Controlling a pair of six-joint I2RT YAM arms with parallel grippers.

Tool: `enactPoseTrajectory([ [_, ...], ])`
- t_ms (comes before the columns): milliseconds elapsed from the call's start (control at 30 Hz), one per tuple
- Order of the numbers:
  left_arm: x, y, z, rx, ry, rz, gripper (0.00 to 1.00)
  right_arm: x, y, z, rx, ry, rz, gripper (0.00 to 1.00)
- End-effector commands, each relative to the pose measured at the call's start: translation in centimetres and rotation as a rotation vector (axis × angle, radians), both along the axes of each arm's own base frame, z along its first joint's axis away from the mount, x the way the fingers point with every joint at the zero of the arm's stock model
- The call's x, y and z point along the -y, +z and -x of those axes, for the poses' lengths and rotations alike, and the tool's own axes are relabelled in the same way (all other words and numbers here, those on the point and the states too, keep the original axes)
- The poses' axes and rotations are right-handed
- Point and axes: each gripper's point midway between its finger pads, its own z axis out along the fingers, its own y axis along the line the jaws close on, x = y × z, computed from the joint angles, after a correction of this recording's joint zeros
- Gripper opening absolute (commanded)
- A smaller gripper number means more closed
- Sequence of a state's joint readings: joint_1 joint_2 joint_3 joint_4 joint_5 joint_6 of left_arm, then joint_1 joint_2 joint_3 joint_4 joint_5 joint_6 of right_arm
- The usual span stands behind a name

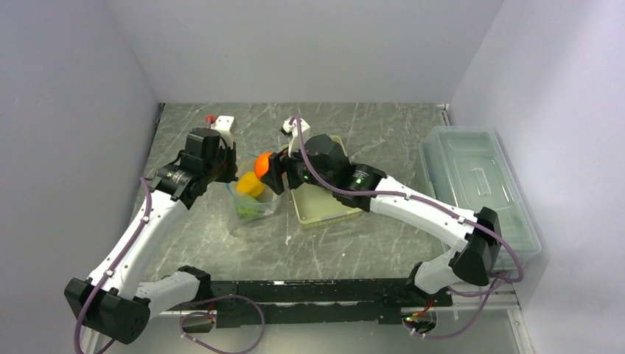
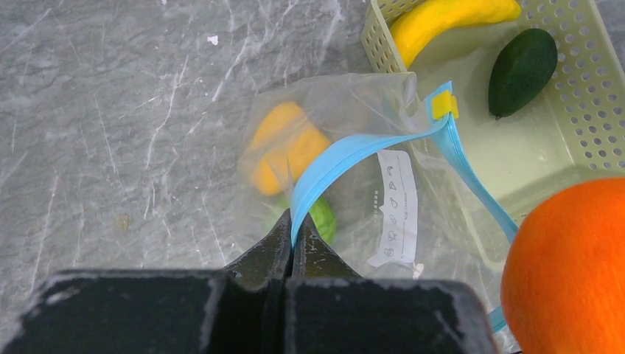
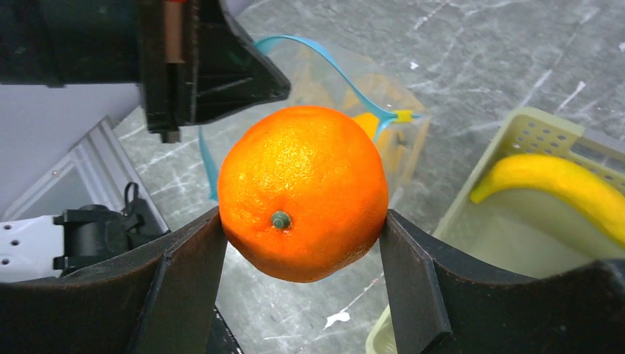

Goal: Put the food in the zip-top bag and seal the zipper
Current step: Place the fake fruit in the zipper food storage bag.

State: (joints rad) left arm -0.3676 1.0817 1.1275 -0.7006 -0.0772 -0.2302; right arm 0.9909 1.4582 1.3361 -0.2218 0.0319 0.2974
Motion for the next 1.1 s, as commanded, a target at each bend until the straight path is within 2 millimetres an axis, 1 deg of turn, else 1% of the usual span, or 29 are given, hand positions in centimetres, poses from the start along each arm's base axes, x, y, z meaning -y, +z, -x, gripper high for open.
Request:
enactPoseTrajectory([
  [0, -0.2, 0.9, 0.0, 0.041, 0.002, -0.001, 0.00, -1.9, 3.7, 0.1, 0.066, 0.039, -0.097, 0.52],
  [133, -0.2, 0.9, 0.0, 0.040, 0.002, -0.001, 0.00, -3.5, 2.1, -0.5, 0.042, 0.046, -0.077, 0.52],
  [167, -0.2, 0.8, 0.0, 0.040, 0.001, -0.003, 0.00, -4.0, 1.8, -0.4, 0.032, 0.067, -0.077, 0.52],
  [300, -0.2, 0.9, 0.0, 0.043, 0.003, -0.002, 0.00, -5.5, 0.2, -0.8, 0.006, 0.084, -0.054, 0.52],
  [433, -0.3, 0.9, 0.0, 0.045, 0.006, -0.006, 0.00, -6.4, -1.4, -1.1, -0.016, 0.086, -0.031, 0.52],
  [600, -0.2, 1.0, 0.0, 0.046, 0.002, -0.003, 0.00, -6.8, -3.5, -2.0, -0.039, 0.053, 0.012, 0.52],
  [633, -0.2, 1.0, 0.0, 0.046, 0.001, -0.002, 0.00, -6.6, -4.0, -2.5, -0.040, 0.025, 0.030, 0.52],
  [733, -0.1, 0.9, 0.0, 0.042, -0.004, -0.001, 0.00, -6.2, -4.7, -3.7, -0.040, -0.048, 0.063, 0.52],
  [833, 0.0, 0.9, 0.0, 0.040, -0.006, -0.001, 0.00, -6.0, -5.1, -4.4, -0.037, -0.090, 0.077, 0.53],
  [933, 0.0, 0.8, 0.0, 0.038, -0.005, -0.001, 0.00, -6.3, -5.6, -4.6, -0.044, -0.090, 0.089, 0.54],
  [1067, -0.1, 0.8, 0.0, 0.037, -0.003, -0.004, 0.00, -6.7, -6.0, -4.2, -0.063, -0.062, 0.083, 0.56],
])
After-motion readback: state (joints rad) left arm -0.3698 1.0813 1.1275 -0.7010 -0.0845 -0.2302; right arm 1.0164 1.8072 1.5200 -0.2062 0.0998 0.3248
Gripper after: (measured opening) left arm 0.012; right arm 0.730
